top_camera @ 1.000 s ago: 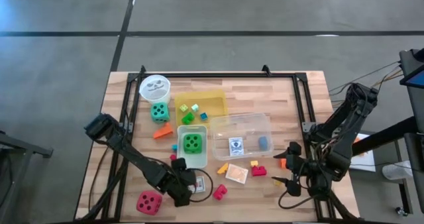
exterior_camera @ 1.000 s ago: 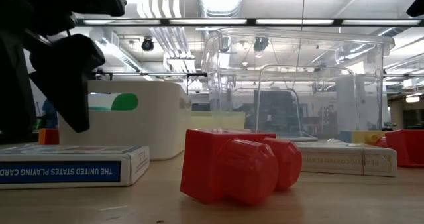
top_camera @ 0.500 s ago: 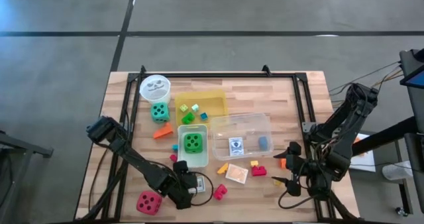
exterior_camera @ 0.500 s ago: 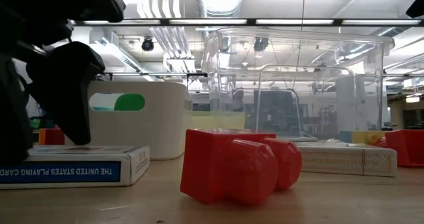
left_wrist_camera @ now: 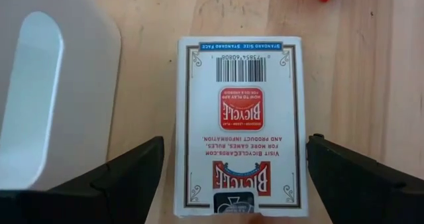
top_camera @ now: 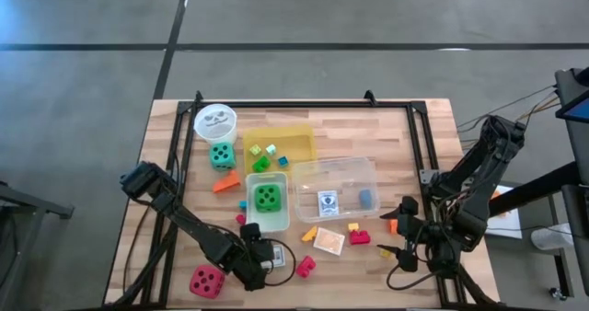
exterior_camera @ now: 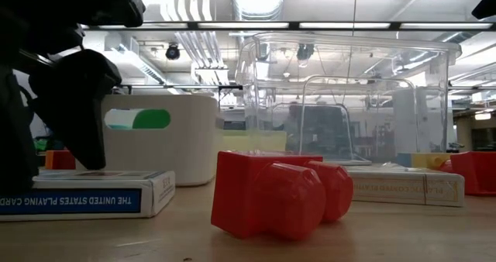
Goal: Pick & Place Toys
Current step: Put the white game card pack into the transparent bin
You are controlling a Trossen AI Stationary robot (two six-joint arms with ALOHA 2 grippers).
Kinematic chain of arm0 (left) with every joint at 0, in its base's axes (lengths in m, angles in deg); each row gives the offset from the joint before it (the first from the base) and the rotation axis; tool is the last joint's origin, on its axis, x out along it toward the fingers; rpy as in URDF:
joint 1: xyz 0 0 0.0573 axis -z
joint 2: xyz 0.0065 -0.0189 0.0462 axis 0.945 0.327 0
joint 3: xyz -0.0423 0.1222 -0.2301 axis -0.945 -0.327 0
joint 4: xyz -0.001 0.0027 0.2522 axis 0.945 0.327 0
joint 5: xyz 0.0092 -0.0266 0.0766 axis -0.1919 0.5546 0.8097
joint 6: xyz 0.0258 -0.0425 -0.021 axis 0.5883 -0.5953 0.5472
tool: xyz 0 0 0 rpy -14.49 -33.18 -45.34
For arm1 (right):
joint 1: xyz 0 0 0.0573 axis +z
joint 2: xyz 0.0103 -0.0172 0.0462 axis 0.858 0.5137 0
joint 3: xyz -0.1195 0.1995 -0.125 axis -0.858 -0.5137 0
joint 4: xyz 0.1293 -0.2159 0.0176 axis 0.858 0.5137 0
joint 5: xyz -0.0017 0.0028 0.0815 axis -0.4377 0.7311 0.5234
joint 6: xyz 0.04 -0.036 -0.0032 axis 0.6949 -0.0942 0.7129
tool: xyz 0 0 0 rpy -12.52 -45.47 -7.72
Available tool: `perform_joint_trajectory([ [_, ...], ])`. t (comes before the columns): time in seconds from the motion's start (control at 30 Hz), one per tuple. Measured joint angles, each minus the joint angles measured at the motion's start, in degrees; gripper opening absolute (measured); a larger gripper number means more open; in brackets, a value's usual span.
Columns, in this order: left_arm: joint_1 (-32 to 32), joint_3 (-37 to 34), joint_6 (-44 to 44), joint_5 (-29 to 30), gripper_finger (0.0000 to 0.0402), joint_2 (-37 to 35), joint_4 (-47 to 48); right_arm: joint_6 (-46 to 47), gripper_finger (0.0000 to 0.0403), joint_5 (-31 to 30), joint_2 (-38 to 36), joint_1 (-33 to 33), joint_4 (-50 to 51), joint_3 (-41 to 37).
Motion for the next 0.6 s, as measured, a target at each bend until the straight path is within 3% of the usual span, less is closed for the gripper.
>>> perform_joint_trajectory([
  [0.2,0.24,-0.15,-4.67,-1.59,0.0354,0.2,-0.34,0.0,0.038,0.0,0.0,0.0,-0.04,0.0],
  [0.37,0.22,-0.33,-4.03,-6.0,0.0354,0.55,-0.41,0.0,0.038,0.0,0.02,0.0,-0.12,0.0],
  [0.6,0.22,-0.1,-3.03,-6.47,0.0354,0.18,-0.2,-0.2,0.038,0.02,0.02,0.0,-0.26,0.0],
])
